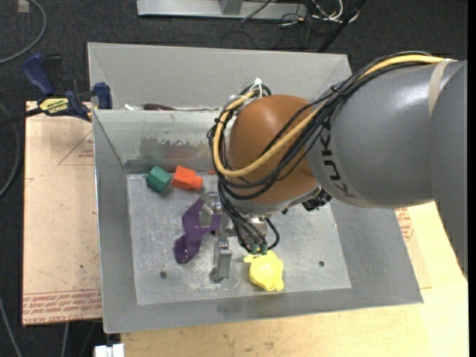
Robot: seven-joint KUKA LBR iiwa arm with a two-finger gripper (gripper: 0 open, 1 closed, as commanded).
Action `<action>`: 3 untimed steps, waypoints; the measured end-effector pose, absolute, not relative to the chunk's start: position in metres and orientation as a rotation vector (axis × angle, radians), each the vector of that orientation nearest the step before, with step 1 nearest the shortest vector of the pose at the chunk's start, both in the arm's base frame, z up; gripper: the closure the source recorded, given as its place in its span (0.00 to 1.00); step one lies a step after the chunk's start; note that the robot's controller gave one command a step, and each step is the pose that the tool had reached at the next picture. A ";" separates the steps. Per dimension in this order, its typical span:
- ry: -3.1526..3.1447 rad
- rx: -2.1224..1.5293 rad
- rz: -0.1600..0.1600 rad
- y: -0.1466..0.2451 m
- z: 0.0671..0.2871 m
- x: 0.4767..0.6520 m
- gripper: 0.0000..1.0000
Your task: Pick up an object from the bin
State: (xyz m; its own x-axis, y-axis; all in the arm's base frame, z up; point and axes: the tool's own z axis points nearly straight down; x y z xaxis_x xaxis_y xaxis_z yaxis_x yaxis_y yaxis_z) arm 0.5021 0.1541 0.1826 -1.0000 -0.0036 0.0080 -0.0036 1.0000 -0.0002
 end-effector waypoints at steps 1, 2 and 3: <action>-3.141 0.001 -0.002 0.154 0.187 0.504 0.00; -3.145 0.101 -0.004 0.155 0.158 0.520 0.00; -3.095 0.550 -0.004 0.129 0.070 0.519 1.00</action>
Offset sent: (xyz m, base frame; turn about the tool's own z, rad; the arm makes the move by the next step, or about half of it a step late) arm 0.0515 0.0016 -0.1126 -0.2213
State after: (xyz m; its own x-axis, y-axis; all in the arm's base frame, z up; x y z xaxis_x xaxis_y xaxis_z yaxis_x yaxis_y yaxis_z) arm 0.5195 0.1288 0.0703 -0.9388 -0.3444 -0.0021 -0.3444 0.9388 0.0024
